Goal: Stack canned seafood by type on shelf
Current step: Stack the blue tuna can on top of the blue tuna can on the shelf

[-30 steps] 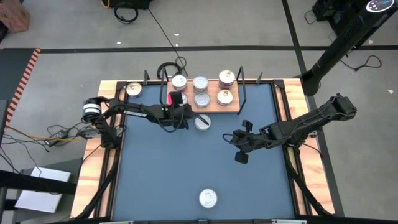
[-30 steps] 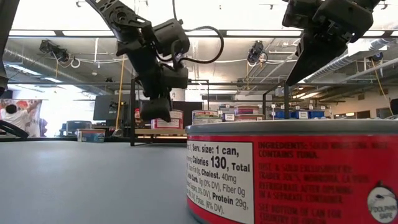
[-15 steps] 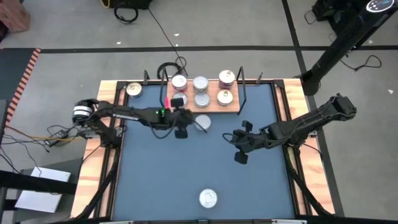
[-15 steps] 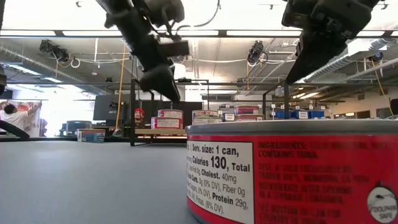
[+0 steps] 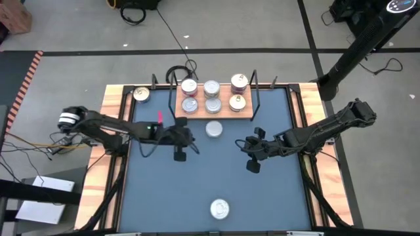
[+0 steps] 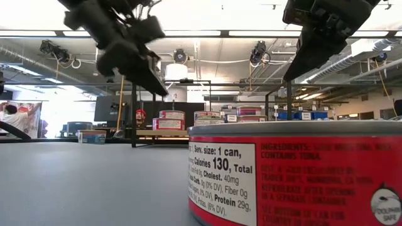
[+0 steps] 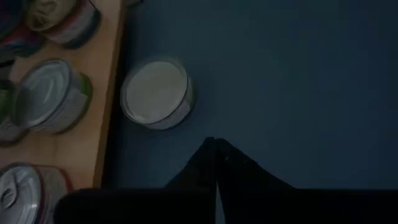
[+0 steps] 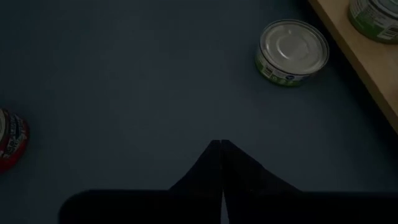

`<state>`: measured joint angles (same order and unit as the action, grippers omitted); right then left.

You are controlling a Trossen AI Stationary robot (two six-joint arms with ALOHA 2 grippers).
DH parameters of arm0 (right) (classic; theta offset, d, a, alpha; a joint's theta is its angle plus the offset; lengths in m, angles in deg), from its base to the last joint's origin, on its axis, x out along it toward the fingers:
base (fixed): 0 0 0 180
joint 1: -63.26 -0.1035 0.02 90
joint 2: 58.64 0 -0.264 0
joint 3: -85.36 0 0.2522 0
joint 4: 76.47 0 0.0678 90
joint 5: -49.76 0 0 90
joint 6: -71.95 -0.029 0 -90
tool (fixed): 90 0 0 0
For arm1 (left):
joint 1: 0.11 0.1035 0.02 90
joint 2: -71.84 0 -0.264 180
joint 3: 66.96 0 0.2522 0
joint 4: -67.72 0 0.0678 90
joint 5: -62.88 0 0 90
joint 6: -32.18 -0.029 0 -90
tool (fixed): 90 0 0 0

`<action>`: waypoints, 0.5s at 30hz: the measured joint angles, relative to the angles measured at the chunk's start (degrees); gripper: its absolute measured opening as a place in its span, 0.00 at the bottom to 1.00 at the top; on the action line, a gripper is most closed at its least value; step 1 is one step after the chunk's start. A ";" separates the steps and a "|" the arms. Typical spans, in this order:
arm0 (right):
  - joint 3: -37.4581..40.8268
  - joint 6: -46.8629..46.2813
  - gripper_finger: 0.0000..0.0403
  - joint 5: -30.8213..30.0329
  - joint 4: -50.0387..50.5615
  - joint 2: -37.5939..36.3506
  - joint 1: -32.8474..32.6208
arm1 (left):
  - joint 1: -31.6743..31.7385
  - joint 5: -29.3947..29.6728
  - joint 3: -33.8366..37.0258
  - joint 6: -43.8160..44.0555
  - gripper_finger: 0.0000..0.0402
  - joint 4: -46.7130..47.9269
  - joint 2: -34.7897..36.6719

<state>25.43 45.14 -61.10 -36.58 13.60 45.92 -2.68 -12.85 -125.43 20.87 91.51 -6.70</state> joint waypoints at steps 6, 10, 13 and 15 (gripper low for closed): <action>0.00 0.02 0.01 0.00 -0.42 0.02 0.29 | -0.01 2.41 1.20 8.54 0.01 7.92 11.40; 0.00 0.02 0.03 -0.01 -0.73 0.02 0.31 | 1.46 9.36 1.14 15.01 0.01 15.23 19.98; 0.00 0.18 0.03 -0.02 -0.67 0.02 0.31 | 4.34 17.29 0.31 22.47 0.01 23.87 25.80; 0.00 0.89 0.02 -0.02 -0.74 0.02 0.33 | 7.51 20.33 -0.85 27.66 0.01 30.39 28.58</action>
<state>25.43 46.03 -61.12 -37.32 13.63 46.25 4.83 7.48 -126.28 48.53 121.89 21.88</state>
